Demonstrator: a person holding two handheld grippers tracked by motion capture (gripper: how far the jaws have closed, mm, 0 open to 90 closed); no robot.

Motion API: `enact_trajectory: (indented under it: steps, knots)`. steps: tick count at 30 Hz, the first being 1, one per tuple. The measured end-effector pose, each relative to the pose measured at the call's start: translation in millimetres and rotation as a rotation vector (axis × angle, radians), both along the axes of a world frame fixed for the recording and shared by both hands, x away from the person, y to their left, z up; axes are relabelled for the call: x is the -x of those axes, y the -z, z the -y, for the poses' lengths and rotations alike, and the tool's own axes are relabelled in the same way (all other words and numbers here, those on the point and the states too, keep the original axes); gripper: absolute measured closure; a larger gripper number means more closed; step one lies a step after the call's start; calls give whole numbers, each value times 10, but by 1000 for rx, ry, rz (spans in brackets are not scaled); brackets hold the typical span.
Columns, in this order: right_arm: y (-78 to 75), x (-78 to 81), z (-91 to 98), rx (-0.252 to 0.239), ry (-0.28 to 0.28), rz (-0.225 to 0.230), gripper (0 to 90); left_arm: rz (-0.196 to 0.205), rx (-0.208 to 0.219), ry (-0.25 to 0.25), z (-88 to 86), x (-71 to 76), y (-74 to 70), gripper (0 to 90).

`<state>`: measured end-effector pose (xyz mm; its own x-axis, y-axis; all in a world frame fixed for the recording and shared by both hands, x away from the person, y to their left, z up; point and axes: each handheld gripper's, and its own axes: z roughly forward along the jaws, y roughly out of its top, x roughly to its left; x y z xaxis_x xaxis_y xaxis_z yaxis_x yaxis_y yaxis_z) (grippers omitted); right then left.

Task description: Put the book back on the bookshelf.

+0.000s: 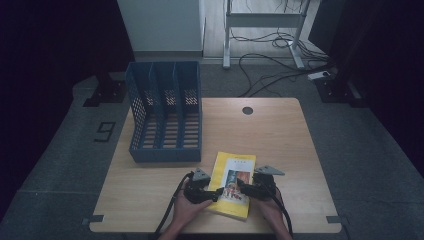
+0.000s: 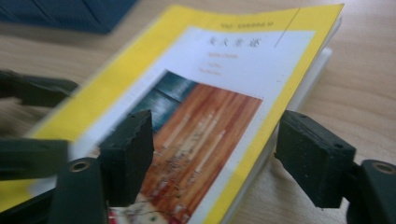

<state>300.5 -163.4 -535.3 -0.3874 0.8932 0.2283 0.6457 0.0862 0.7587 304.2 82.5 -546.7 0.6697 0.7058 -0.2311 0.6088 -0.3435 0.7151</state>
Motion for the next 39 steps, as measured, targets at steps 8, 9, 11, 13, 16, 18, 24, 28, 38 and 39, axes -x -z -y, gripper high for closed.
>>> enact_trajectory:
  steps: [8,9,11,13,16,18,24,28,38,39]
  knots:
    - [-140,78,6,-71,-72,39,415,-1,3,2,-4,-4,1,294]
    - [-178,106,1,-88,-100,51,441,-3,5,3,-7,-7,1,293]
    - [-202,122,-11,-81,-107,62,453,-5,8,6,-11,-13,2,292]
    - [-247,150,-46,-74,-129,94,477,-7,10,5,-12,-14,2,292]
    - [-235,142,-52,-63,-129,105,506,-7,12,5,-13,-13,3,292]
    - [-203,115,-35,-74,-124,94,526,-5,11,5,-12,-12,4,292]
    - [-66,1,37,-99,-114,41,569,0,10,3,-8,-12,7,291]
    - [-4,-41,36,-87,-114,7,584,4,10,1,-5,-14,11,291]
    - [19,-81,63,-148,-104,3,711,7,9,-1,-3,-11,12,291]
    - [15,-82,64,-147,-108,7,724,7,9,0,-3,-11,12,292]
